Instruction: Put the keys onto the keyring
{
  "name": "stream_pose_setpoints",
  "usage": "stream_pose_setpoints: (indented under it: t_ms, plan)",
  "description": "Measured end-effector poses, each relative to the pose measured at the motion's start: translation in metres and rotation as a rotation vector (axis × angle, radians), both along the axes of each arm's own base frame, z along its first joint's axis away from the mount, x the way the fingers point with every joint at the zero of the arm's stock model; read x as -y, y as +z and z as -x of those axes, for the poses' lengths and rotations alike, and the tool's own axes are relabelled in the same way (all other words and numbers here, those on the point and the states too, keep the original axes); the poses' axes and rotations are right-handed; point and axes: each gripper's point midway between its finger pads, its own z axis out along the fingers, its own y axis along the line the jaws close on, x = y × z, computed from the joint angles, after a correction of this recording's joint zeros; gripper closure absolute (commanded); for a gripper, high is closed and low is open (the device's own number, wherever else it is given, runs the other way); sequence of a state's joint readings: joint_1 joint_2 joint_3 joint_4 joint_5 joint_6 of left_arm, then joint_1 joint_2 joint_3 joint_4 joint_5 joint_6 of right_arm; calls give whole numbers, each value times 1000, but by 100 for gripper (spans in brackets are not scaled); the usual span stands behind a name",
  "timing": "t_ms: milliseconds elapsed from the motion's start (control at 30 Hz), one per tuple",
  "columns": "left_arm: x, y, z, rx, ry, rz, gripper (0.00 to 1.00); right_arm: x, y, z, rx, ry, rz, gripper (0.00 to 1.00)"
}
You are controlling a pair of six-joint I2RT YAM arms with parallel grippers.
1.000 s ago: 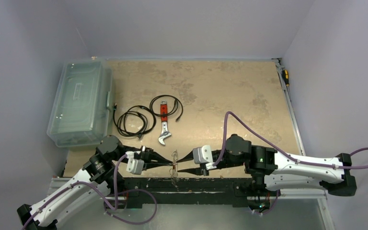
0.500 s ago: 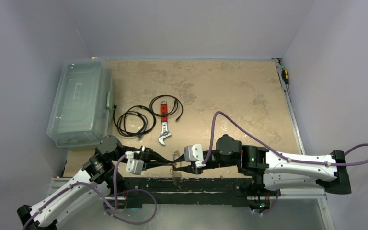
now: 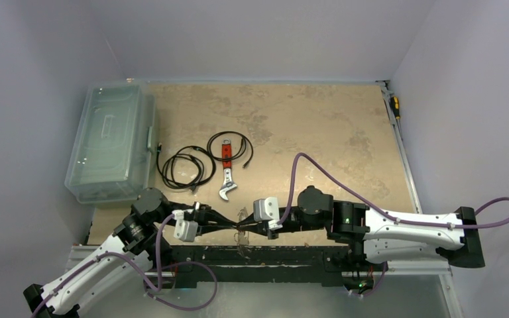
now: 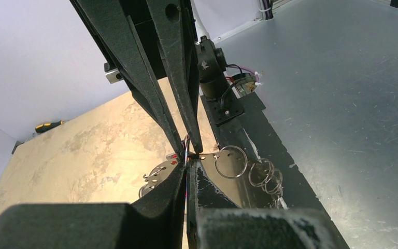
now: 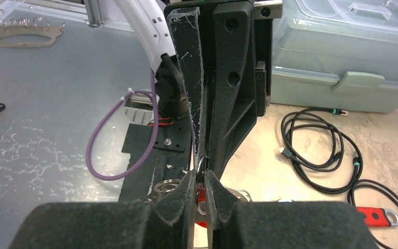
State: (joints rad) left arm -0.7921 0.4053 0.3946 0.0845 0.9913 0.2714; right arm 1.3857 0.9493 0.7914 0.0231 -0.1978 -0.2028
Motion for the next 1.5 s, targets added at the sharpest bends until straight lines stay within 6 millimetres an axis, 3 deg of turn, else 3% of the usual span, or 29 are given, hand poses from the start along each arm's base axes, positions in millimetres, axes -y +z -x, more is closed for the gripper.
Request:
stream_pose_setpoints:
  t_ms: [333,467,767,1033,1267,1500]
  plan:
    - [0,1,-1,1,13,2,100,0,0,-5,0,-31,0,84]
    - [-1,3,-3,7,28,10,100,0,2,-7,-1,-45,-7,100]
    - [-3,1,-4,2,37,5,100,-2,1,-9,2,-56,-6,100]
    - [-4,6,-7,24,61,24,74,2,-6,-15,12,-87,24,100]
    - [-4,11,-7,42,65,43,75,9,-19,-20,24,-116,83,100]
    - [-2,7,-10,32,66,29,75,13,-12,-20,31,-119,63,100]
